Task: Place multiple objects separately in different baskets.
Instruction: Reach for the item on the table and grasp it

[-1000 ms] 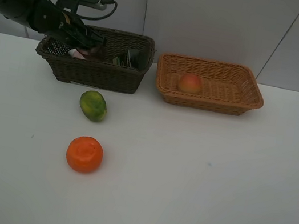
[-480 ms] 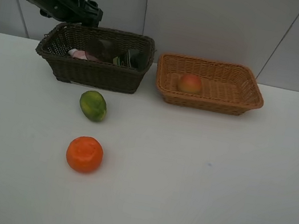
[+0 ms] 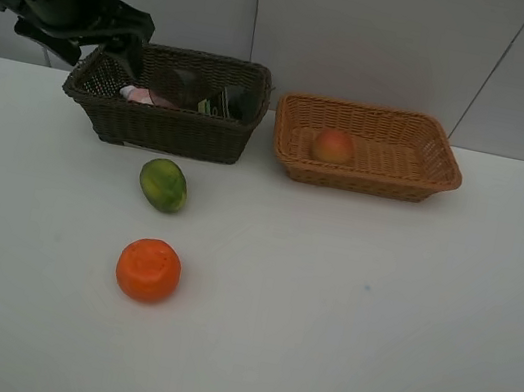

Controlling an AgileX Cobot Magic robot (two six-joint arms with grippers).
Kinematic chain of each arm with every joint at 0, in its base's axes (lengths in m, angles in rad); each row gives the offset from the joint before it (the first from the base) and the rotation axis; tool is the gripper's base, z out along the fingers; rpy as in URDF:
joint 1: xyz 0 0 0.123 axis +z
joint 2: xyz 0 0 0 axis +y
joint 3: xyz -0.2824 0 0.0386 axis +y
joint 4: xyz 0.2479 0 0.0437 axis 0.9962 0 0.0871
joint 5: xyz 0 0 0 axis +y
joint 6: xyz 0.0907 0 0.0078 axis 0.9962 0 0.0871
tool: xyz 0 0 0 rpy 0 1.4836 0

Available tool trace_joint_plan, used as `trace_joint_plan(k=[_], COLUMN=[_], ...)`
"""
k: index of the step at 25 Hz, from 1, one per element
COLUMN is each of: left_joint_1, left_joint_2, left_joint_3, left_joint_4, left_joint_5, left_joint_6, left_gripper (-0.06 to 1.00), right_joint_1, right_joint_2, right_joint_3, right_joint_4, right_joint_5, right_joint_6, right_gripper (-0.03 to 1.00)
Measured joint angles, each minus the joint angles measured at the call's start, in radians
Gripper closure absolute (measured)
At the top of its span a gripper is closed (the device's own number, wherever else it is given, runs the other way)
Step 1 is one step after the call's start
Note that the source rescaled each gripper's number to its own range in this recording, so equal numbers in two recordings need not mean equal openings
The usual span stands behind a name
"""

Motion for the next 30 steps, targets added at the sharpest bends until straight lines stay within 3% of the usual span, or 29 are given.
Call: trace_joint_plan(k=[5,8,21,30], left_joint_1=[-0.031,-0.085,-0.296,-0.346], left_joint_2=[-0.002,-0.004,-0.009,-0.009], left_joint_3=[0.000,0.000,0.166,0.281], left_joint_4=[-0.040,-0.053,-0.063,-0.063], left_joint_5=[0.278,0.343,0.209,0.058], left_joint_6=[0.083,0.124,0.157,0.345], left_gripper=[-0.01,-0.01,-0.01,-0.01], right_joint_1=[0.000,0.000,0.000,0.000], right_joint_2=[0.000,0.000,0.000,0.000], right_joint_3=[0.000,0.000,0.000,0.000], right_joint_4=[0.000,0.000,0.000,0.000], right_joint_5=[0.000,0.000,0.000,0.000], right_joint_6=[0.000,0.000,0.000,0.000], right_gripper=[0.00,0.00,0.00,0.00])
